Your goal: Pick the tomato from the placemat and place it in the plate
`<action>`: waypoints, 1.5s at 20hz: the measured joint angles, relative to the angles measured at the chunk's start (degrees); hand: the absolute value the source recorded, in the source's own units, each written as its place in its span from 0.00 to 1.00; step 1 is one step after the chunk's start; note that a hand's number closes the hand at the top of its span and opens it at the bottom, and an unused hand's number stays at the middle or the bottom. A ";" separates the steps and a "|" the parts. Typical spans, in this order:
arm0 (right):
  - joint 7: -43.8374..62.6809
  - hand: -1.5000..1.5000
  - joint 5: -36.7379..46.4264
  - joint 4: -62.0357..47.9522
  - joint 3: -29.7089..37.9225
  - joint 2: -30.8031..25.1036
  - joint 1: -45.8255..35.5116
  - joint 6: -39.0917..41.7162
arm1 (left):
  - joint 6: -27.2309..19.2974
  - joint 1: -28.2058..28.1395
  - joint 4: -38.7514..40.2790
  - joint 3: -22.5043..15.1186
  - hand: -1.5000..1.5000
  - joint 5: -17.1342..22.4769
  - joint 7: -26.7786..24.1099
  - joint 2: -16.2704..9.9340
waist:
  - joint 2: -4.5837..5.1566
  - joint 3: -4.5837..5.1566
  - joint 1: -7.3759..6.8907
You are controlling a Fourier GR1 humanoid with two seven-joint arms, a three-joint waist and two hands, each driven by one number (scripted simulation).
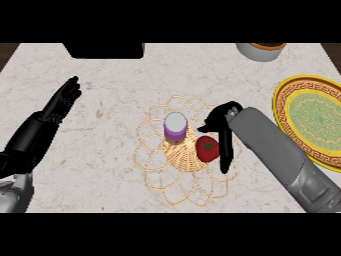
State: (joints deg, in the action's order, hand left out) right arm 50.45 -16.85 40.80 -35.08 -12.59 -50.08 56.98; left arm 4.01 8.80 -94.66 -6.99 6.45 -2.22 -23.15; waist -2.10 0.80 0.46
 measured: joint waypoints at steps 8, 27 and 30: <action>-2.09 1.00 5.75 9.99 0.33 -2.44 4.70 -0.95 | 0.19 0.54 1.61 0.06 0.50 -1.14 -0.70 1.46 | 0.30 -0.05 -0.07; -18.04 1.00 34.76 73.43 -0.88 -19.66 13.92 -23.31 | -1.87 -4.62 2.46 4.89 0.50 -0.44 0.62 0.04 | -2.39 -1.64 9.95; -19.52 1.00 36.43 82.56 2.49 -24.10 18.88 -26.59 | -1.85 -5.94 1.88 5.61 0.50 -0.24 -0.16 -0.30 | -1.74 -1.61 10.20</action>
State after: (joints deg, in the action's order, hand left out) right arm 30.93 19.58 123.36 -32.59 -36.69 -31.20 30.39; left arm 2.16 2.86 -92.78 -1.38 6.22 -2.38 -23.45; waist -3.84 -0.81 10.66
